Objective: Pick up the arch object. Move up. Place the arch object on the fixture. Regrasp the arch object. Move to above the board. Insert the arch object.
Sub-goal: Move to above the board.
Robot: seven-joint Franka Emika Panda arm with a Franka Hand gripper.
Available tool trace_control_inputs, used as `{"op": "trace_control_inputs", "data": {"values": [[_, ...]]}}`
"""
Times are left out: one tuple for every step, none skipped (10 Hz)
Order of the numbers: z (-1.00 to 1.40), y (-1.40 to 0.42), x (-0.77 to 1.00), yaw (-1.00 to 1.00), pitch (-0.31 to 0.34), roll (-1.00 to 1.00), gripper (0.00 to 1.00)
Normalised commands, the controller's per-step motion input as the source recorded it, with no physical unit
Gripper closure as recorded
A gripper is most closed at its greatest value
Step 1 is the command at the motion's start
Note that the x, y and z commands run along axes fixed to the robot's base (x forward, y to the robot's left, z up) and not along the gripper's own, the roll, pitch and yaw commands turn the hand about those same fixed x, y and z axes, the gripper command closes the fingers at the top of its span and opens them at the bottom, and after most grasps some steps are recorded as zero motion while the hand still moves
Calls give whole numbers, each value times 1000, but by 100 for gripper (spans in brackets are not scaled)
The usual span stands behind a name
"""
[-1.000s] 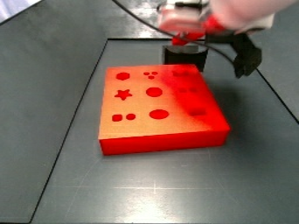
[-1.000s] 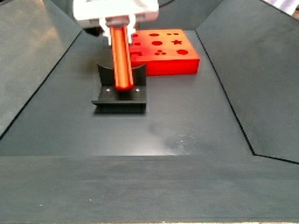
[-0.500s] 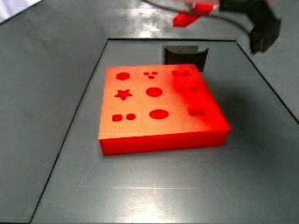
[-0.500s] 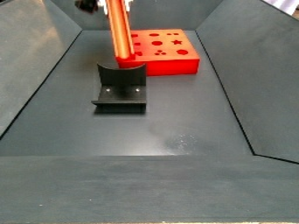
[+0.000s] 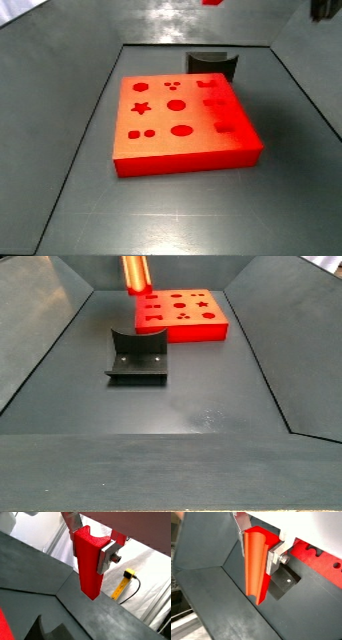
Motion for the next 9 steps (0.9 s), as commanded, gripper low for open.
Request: {"op": "trace_control_inputs", "data": {"values": [[1000,-61,45,21,6,-17,100],[794,-39,30,3,43,-22,100],[637,-31,23,-4,69,-25,100],[425,-20,20,7,102,-37,100],[318,-18,18,16,116,-42,100],[232,-1000,-823,-101,-116,-1000,100],[222,-1000,-838,-95,-133,-1000,100],[233,-1000,-921,-97,-150,-1000,100],[215,-1000,-963,-97,-159,-1000,100]]}}
